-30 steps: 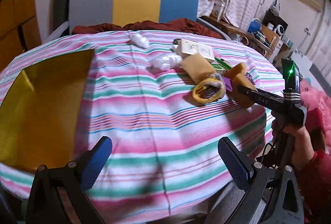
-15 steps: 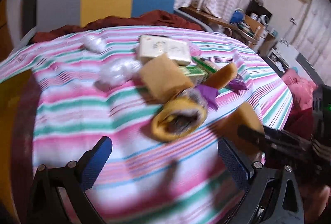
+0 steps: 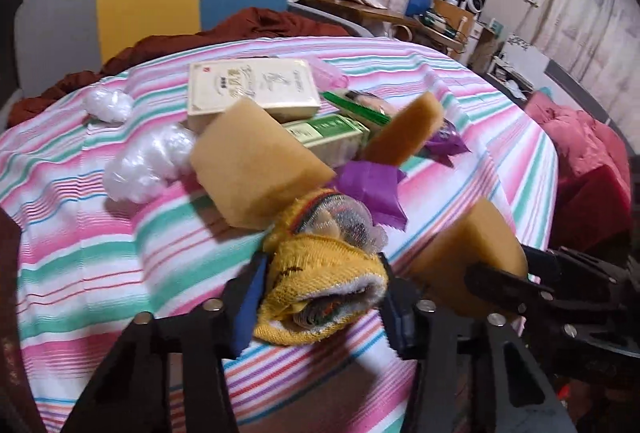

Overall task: Organize objects
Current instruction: 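Carry both items over the gold tray and open both tools to drop them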

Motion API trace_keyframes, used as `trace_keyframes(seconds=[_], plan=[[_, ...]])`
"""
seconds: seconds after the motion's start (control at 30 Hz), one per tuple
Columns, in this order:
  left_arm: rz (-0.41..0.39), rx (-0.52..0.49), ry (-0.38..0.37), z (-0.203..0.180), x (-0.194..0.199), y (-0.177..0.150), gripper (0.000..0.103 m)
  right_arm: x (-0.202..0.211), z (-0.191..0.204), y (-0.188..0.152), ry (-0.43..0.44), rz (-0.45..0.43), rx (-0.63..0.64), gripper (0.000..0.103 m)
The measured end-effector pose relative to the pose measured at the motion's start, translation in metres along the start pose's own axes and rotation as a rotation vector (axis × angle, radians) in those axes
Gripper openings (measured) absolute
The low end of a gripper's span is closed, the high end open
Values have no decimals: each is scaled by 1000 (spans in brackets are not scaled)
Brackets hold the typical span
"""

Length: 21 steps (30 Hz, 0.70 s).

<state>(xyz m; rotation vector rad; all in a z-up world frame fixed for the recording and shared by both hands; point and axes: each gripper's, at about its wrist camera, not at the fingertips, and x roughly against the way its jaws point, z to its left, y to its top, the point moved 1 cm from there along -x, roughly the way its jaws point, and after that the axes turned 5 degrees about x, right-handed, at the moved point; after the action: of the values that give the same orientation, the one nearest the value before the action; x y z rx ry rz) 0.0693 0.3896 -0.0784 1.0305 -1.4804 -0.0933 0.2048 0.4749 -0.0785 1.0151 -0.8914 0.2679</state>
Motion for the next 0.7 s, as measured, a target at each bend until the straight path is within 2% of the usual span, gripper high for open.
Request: trace_keyframes(seconds=[0.07, 0.17, 0.37, 0.57, 0.7], plan=[[-7, 2, -9, 2, 1, -4, 40, 0, 1, 0, -3, -1, 1, 55], [-19, 13, -7, 6, 8, -12, 37, 0, 2, 0, -7, -5, 2, 55], [-35, 106, -32, 25, 32, -29, 35, 5, 6, -6, 29, -23, -25, 55], [-74, 171, -42, 46, 69, -47, 35, 4, 29, -9, 30, -8, 34, 55], [-105, 235, -43, 66, 100, -60, 35, 1, 48, -12, 63, 9, 69, 55]])
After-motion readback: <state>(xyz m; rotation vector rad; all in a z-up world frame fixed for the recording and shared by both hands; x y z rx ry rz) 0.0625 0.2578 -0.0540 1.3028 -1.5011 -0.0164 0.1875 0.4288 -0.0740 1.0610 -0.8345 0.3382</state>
